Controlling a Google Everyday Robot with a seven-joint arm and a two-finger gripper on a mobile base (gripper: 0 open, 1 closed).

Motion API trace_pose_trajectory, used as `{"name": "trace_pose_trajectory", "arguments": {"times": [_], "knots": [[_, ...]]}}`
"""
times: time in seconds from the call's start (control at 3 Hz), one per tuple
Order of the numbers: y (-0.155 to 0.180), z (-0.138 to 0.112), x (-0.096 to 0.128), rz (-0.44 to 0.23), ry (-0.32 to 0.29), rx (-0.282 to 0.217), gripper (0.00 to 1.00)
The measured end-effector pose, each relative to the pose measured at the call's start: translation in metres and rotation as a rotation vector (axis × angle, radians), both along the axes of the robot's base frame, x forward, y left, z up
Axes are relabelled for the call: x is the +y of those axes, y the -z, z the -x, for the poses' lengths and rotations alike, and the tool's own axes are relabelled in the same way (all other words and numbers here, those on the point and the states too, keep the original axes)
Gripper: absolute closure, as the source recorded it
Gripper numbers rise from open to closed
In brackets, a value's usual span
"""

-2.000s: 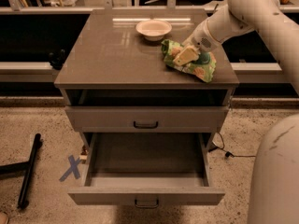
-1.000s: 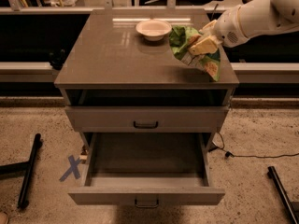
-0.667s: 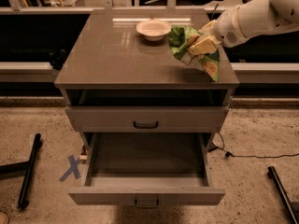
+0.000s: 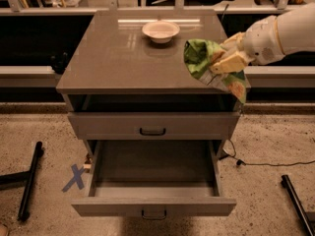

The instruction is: Place green rice chip bag into middle drawer

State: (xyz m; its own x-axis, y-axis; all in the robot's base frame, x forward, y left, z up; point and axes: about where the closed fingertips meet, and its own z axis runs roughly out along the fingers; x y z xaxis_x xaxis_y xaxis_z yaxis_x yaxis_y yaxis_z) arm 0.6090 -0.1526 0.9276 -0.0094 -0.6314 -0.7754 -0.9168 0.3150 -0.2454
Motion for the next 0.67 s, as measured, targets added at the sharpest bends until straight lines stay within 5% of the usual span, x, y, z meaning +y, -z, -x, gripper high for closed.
{"name": "trace_pose_trajectory", "arguments": {"times": [0.33, 0.67], "knots": [[0.019, 0.048, -0.002, -0.010, -0.056, 0.063, 1.00], [0.083, 0.077, 0.014, 0.014, -0.122, 0.204, 1.00]]}}
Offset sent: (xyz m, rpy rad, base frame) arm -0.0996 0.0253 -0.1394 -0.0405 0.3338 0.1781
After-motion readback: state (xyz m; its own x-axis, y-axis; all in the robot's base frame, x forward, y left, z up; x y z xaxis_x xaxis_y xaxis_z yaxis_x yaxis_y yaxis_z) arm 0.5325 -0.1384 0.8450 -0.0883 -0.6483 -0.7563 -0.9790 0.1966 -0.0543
